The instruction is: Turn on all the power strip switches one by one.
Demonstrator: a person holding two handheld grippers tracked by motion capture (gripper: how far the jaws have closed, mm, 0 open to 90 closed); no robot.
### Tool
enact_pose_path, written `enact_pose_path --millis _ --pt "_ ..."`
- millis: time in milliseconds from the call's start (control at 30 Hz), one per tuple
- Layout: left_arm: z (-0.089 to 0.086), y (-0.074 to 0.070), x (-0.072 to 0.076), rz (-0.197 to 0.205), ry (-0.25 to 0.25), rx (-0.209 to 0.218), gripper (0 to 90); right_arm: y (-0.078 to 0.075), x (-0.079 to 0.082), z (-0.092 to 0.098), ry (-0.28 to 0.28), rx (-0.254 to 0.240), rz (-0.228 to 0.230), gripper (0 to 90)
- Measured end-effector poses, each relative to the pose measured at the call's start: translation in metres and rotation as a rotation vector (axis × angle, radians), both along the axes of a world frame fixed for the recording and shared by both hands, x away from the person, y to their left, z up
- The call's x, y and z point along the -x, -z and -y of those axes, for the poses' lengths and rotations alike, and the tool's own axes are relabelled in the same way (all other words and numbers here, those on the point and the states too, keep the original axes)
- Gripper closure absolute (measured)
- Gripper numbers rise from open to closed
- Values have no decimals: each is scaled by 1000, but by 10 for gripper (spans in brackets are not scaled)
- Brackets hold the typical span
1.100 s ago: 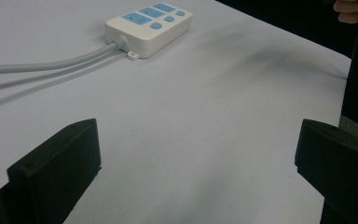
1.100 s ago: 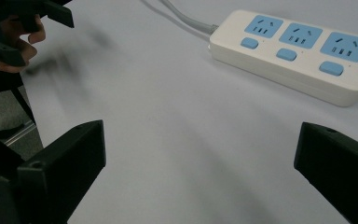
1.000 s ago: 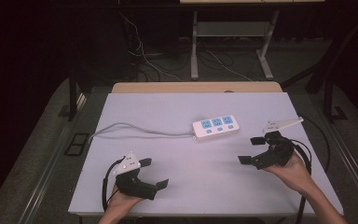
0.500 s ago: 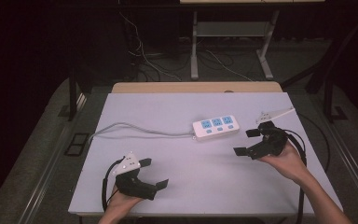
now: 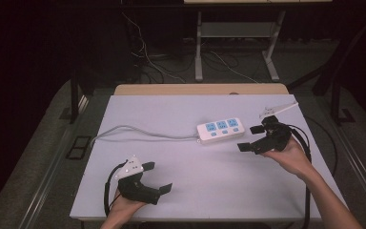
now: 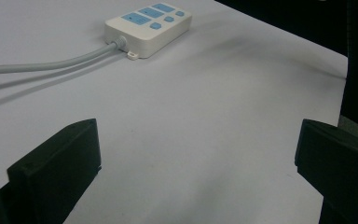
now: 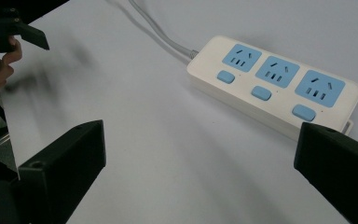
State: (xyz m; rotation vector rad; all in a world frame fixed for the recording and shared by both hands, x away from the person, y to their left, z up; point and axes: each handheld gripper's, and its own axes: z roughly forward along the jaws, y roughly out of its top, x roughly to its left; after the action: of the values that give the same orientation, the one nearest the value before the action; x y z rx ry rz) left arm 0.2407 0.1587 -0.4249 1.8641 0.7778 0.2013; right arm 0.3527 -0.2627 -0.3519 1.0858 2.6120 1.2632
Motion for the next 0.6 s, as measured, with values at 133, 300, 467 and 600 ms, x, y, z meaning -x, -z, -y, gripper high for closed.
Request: enact_pose_path --millis 133,300,467,600 --pt "0 0 0 0 0 1 0 -2 -5 0 2 9 -2 18" --pt "0 0 0 -1 -1 2 0 -6 -13 0 8 15 -3 18" --pt "0 0 0 -1 0 1 0 -9 -19 -3 0 20 5 18" --pt "0 0 0 0 5 1 0 -9 -26 -5 -1 27 -5 18"
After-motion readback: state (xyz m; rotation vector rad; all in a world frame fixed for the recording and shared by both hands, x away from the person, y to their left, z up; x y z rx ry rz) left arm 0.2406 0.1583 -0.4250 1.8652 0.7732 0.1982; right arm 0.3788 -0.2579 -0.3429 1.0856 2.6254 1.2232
